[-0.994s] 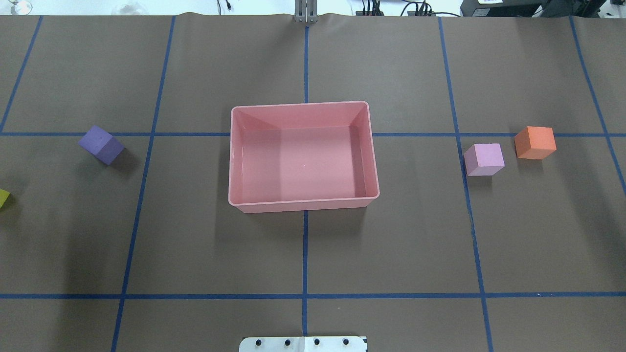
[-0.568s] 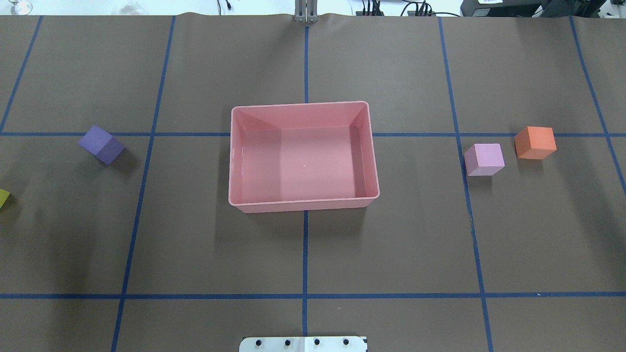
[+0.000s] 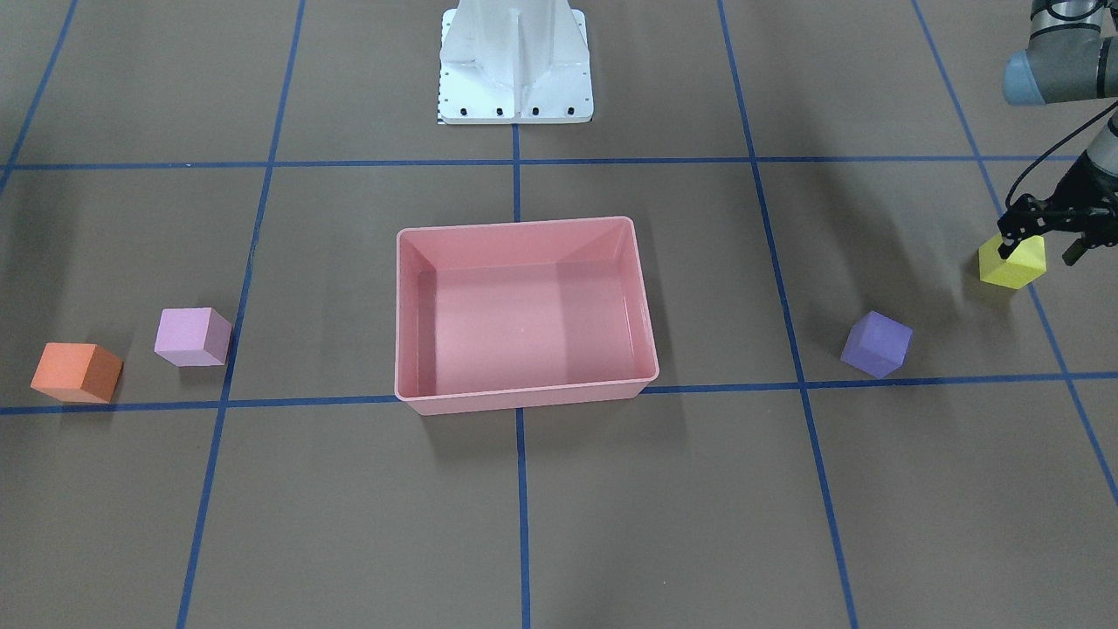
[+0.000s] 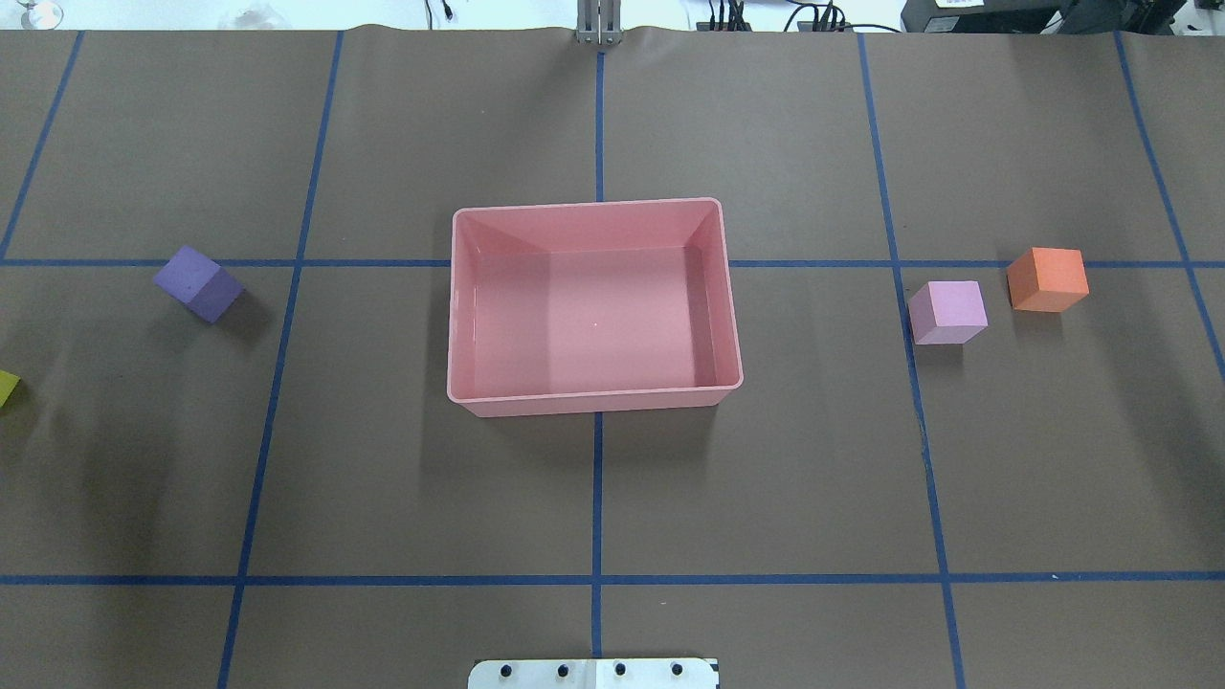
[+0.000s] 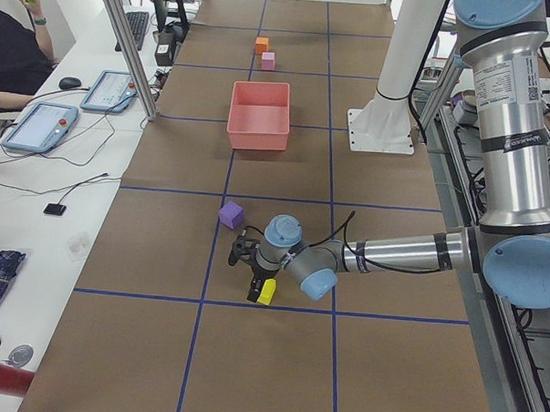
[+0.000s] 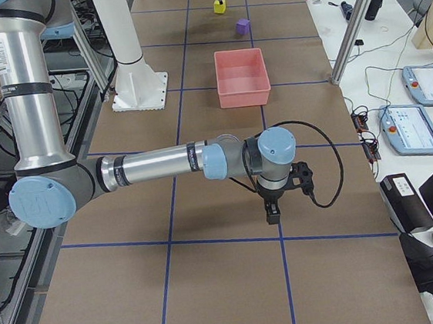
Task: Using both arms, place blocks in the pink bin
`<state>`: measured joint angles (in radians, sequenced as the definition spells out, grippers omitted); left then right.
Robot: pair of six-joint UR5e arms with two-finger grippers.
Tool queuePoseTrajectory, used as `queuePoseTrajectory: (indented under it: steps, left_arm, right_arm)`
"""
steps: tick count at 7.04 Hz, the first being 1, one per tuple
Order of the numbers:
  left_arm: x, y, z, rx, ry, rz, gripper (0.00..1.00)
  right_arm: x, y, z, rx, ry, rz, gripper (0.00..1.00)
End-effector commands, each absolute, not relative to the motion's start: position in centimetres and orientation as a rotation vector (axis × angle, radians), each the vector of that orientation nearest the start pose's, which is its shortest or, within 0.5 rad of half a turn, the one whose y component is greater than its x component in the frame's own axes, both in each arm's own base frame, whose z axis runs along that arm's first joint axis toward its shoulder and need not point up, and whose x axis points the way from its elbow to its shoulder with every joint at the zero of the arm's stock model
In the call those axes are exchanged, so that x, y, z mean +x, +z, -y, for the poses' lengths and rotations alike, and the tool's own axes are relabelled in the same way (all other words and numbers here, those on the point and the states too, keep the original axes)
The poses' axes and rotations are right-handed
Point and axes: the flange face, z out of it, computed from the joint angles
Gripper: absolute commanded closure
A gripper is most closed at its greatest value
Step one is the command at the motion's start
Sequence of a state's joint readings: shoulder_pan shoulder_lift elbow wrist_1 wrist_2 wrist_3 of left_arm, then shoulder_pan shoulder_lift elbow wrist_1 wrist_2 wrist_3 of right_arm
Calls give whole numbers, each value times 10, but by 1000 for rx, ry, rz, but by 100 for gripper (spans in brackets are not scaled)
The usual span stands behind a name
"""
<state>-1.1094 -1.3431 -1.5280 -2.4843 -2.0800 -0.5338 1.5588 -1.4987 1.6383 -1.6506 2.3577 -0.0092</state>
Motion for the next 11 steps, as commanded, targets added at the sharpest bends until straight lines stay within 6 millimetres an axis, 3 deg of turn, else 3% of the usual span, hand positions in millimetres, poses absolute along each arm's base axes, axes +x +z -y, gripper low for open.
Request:
queuePoseTrajectory:
  steps: [1, 3, 4, 5, 6, 8, 9, 10, 11]
  left_arm:
    - [120, 702, 403, 291, 119, -726, 1]
    - [128, 710, 401, 275, 141, -722, 4]
    - [133, 710, 400, 270, 152, -722, 13]
    - [132, 709, 399, 273, 153, -723, 50]
    - [131, 701, 399, 290, 162, -730, 98]
    - [120, 666, 404, 290, 168, -830, 100]
    - [77, 651, 421, 269, 73, -885, 100]
    - [62, 594, 450, 250, 37, -955, 100]
    - [53, 525, 469, 240, 0, -959, 100]
  right_arm:
    - [57, 594, 525, 60, -45, 787, 0]
    - [57, 594, 525, 60, -44, 787, 0]
    - [56, 594, 525, 58, -45, 787, 0]
    - [57, 593, 525, 62, -45, 787, 0]
    - [57, 594, 525, 63, -46, 787, 0]
    - [57, 586, 527, 77, -52, 790, 0]
    - [56, 574, 529, 97, -62, 793, 0]
    - [49, 563, 532, 113, -82, 793, 0]
    - [35, 554, 537, 122, -114, 793, 0]
